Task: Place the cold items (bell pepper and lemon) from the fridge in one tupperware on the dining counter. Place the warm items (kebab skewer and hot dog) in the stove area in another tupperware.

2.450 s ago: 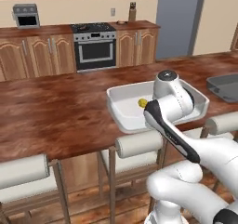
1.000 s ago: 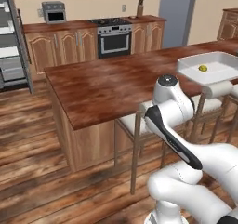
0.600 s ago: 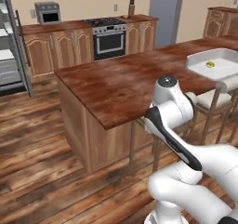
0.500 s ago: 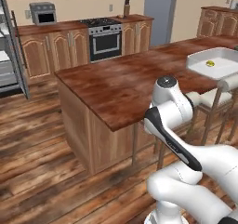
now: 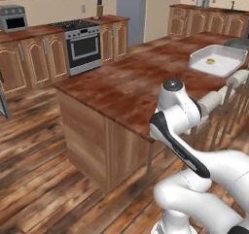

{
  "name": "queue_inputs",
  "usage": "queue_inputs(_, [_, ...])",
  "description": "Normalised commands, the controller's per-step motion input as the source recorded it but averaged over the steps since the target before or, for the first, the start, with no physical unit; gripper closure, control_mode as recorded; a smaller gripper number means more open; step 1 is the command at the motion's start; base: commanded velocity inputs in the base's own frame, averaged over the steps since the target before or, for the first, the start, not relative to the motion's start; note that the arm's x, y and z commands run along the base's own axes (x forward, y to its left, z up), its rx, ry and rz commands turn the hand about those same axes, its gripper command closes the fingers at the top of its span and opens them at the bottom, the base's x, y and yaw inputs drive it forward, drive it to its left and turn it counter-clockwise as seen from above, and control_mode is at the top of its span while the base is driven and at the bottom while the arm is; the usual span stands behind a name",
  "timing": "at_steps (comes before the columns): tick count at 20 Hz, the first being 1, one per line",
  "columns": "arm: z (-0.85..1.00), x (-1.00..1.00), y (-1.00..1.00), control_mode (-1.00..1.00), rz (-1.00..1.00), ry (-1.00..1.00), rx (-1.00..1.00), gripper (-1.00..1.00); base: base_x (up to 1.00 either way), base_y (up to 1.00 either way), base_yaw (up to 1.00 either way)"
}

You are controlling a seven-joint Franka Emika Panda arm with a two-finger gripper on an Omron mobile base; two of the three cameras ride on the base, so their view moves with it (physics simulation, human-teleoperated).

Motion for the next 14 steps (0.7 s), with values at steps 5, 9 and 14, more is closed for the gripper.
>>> queue_inputs(5, [0.00, 0.00, 0.00, 1.00, 0.00, 0.00, 0.00, -1.00, 0.00, 1.00, -0.31])
queue_inputs(9, [0.00, 0.00, 0.00, 1.00, 0.00, 0.00, 0.00, -1.00, 0.01, 1.00, -0.14])
queue_inputs(14, [0.00, 0.00, 0.00, 1.00, 0.00, 0.00, 0.00, -1.00, 0.28, 1.00, 0.03])
